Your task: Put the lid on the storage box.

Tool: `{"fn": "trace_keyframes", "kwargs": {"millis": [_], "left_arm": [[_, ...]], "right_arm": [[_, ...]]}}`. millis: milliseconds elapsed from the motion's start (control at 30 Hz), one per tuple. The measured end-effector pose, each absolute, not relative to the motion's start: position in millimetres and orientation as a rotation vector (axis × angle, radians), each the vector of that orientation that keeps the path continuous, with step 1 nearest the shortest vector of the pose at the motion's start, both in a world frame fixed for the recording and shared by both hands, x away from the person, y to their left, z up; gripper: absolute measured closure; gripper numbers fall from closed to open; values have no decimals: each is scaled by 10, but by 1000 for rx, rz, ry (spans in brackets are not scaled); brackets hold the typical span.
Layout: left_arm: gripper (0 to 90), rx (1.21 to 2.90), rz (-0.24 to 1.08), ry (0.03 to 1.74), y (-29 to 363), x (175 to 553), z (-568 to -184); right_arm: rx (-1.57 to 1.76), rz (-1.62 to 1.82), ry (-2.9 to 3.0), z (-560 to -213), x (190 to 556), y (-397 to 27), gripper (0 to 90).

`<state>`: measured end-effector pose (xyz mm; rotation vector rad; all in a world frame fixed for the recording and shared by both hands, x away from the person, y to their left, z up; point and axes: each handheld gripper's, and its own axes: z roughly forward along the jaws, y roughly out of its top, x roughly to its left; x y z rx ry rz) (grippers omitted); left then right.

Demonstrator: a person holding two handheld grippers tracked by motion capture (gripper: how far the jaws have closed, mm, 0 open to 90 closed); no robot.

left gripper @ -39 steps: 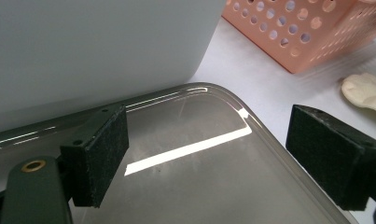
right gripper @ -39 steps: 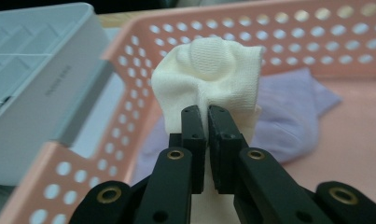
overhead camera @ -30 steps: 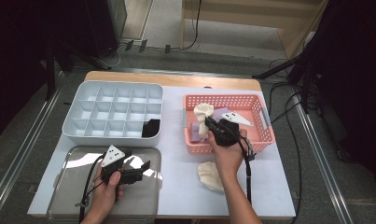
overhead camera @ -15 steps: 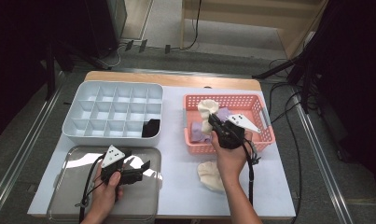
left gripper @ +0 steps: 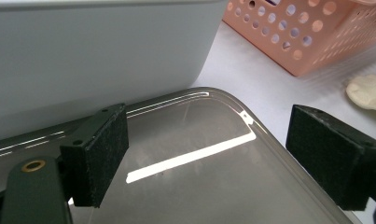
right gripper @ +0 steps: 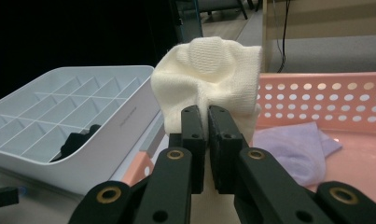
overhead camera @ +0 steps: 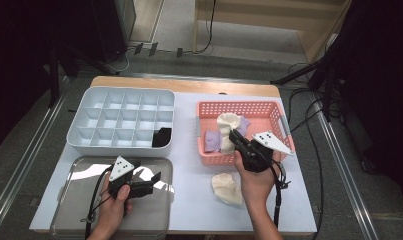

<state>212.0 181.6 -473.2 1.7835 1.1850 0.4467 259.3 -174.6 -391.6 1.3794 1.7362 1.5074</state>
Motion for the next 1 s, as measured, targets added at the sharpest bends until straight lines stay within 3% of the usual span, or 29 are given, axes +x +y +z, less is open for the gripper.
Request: {"fn": "trace_keyframes", "kwargs": {"millis": [567,1000], "left_arm": [[140,1788,448,1184,1816,2115,-4730],[140,1789,451,1180,1815,2115,-4731]], "right_arm": [[1355,1544,1799,-4131,2152,-1643,866],[1377,1525,1929,-4511,1962,-1408,866]]}}
